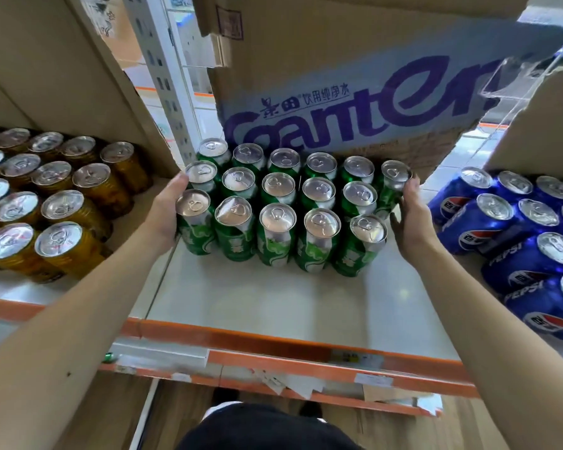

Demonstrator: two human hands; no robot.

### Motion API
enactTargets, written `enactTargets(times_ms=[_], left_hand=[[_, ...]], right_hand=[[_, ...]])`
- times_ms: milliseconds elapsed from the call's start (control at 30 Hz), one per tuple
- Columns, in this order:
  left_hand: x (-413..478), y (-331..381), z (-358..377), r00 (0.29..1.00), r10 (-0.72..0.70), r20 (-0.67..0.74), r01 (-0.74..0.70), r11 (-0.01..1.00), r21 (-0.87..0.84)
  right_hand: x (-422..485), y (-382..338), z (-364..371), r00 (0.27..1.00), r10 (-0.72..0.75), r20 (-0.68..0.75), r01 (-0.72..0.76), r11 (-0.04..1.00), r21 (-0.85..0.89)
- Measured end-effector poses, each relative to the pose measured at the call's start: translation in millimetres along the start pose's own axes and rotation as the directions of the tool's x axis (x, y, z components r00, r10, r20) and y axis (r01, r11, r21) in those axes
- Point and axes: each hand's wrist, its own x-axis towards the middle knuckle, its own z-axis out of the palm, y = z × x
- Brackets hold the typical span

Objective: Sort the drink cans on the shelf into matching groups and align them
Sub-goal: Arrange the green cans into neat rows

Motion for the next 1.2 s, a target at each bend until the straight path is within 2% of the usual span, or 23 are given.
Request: enactTargets(times_ms=[167,400,533,633,767,833,933,1000,1067,1133,1200], left_hand=[[5.3,0.9,3.0,0.990,-0.042,0.132,0.053,0.995,-0.085],[15.7,-1.3,-2.3,0.979,-0.092,0.182,0.122,0.980,-0.158],[17.9,-4.7,0.7,0.980,-0.080,0.181,0.121,0.965,-0.231],[19.1,-6.3,2.2,0.976,-0.062,0.210,0.107,0.972,-0.210],[15.5,-4.0,6.8,0.978,-0.024,0.206,0.070,0.973,-0.222],[12.7,-2.0,6.3,0.990,0.027,0.140,0.008,0.970,-0.244],[8.3,-18.8,4.5,0.982,0.150,-0.116,-0.177,0.941,-0.288],[-5.2,-39.6,9.2,0.930,0.224,-0.290,-0.301,0.919,-0.256],[-22.8,-59.3,23.0,0.879,0.287,-0.380,-0.365,0.919,-0.152],[-29.9,-68.3,42.2,0.812,0.320,-0.487,-0.391,0.919,-0.047],[-31.6,-68.1,63.1,0.749,0.284,-0.599,-0.379,0.925,-0.036]], right_hand=[[-0.4,2.8,10.5,0.999,-0.046,-0.023,0.048,0.996,0.080],[-2.1,1.7,-0.4,1.000,-0.024,0.000,0.024,1.000,-0.007],[-0.5,9.5,11.4,0.995,-0.083,-0.047,0.086,0.994,0.062],[2.4,14.0,20.6,0.989,-0.124,-0.086,0.131,0.987,0.093],[0.6,13.4,21.2,0.992,-0.105,-0.077,0.113,0.987,0.117],[-9.4,4.7,22.8,0.996,-0.071,-0.060,0.079,0.987,0.143],[-27.6,13.7,28.0,0.984,-0.094,-0.149,0.131,0.957,0.259],[-47.2,35.0,36.3,0.956,-0.130,-0.265,0.215,0.921,0.325],[-60.8,50.0,47.1,0.938,-0.150,-0.313,0.256,0.907,0.333],[-63.9,55.1,60.8,0.910,-0.149,-0.387,0.274,0.916,0.292],[-58.3,59.3,69.9,0.847,-0.152,-0.510,0.319,0.912,0.257]])
